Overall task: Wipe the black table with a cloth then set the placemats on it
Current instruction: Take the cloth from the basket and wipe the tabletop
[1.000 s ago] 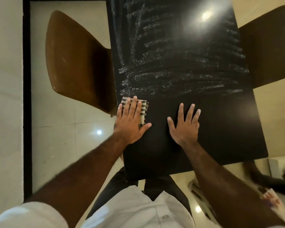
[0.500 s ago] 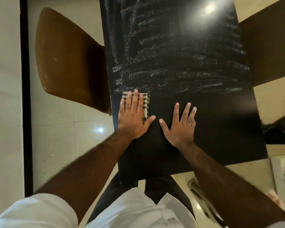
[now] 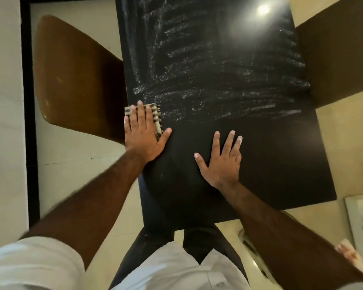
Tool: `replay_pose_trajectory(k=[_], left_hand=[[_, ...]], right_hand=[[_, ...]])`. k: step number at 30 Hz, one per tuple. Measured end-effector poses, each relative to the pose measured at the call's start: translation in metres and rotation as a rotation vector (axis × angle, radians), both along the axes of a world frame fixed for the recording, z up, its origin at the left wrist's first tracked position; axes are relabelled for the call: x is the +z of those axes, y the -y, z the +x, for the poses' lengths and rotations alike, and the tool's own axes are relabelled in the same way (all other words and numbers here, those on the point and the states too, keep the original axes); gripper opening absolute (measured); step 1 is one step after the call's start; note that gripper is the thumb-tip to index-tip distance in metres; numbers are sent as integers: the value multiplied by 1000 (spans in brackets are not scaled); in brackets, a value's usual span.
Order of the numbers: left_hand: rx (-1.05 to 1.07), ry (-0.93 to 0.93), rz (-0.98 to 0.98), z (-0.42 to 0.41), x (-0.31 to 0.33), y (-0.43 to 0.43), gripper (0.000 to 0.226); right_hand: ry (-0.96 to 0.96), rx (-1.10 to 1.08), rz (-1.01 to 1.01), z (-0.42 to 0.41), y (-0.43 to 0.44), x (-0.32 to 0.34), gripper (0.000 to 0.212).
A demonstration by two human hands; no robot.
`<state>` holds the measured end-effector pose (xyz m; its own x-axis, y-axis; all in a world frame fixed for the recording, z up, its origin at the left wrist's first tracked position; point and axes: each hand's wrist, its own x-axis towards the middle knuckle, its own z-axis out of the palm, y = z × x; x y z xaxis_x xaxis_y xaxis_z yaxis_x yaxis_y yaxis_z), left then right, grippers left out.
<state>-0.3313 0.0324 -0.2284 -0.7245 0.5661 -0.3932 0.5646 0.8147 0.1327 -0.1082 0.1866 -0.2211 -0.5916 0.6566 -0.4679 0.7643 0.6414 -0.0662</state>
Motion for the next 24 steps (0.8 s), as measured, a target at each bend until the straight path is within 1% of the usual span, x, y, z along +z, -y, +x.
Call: replay_pose_trajectory(k=[2, 5, 7, 9, 12, 16, 18, 20, 22, 24], left_hand=[[-29, 1, -15, 14, 1, -7, 113], [-234, 36, -32, 49, 1, 7, 112], [-306, 55, -45, 65, 1, 30, 110], [-279, 34, -58, 67, -1, 56, 108], [-165, 7, -44, 51, -3, 69, 107], [30, 13, 11, 31, -5, 31, 111], [91, 34, 2, 30, -5, 8, 114], [53, 44, -15, 42, -3, -7, 114], [-41, 60, 0, 63, 0, -16, 112], [-105, 125, 23, 89, 2, -23, 110]], right_hand=[[-4, 0, -4, 1, 0, 0, 107], [-8, 9, -14, 2, -1, 0, 107], [-14, 18, -13, 3, -2, -1, 107], [-17, 17, -10, 4, -2, -2, 107], [-18, 22, 1, 4, -2, -3, 106], [-38, 17, 13, 6, -1, -5, 106], [-42, 17, 16, 6, 0, -5, 106], [-39, 25, 1, 7, -1, -5, 105], [-36, 36, -18, 8, -1, -5, 105], [-38, 47, -30, 10, -3, -5, 105]])
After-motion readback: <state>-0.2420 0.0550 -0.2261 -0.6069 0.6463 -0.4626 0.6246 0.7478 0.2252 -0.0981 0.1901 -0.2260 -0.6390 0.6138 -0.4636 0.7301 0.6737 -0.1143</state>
